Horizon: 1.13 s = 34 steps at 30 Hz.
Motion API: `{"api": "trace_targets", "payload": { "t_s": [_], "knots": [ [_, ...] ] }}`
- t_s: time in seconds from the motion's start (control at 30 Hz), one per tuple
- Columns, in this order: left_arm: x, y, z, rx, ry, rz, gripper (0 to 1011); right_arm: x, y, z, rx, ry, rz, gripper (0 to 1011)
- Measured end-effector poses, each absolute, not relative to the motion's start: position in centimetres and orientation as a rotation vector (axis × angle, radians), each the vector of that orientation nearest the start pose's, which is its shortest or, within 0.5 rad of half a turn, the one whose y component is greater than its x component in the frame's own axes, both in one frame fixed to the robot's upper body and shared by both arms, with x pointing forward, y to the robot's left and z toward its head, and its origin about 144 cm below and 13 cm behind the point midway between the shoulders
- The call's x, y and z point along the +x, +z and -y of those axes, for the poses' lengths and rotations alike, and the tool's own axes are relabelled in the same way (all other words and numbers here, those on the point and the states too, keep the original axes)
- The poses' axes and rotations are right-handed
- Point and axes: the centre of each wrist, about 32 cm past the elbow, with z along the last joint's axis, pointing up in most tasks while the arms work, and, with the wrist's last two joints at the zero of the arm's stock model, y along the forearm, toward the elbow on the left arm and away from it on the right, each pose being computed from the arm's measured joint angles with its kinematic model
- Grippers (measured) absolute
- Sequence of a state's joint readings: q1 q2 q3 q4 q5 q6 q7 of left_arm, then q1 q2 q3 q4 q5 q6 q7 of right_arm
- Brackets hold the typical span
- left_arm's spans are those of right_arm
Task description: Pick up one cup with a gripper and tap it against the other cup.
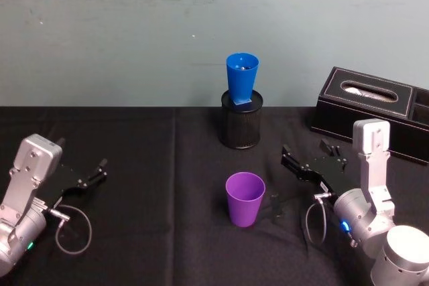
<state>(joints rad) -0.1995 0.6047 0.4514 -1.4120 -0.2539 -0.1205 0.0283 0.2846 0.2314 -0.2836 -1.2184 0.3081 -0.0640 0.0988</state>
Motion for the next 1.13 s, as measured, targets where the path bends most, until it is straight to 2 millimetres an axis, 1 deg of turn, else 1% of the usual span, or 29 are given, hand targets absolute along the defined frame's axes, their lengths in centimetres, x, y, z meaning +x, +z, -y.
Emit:
{"api": "trace_targets", "payload": {
  "t_s": [1.13],
  "knots": [
    [48.86, 113.97, -30.97, 0.305, 1.248, 0.285, 1005, 52.98, 112.38, 23.76, -0.042, -1.294, -0.055, 1003]
  ]
}}
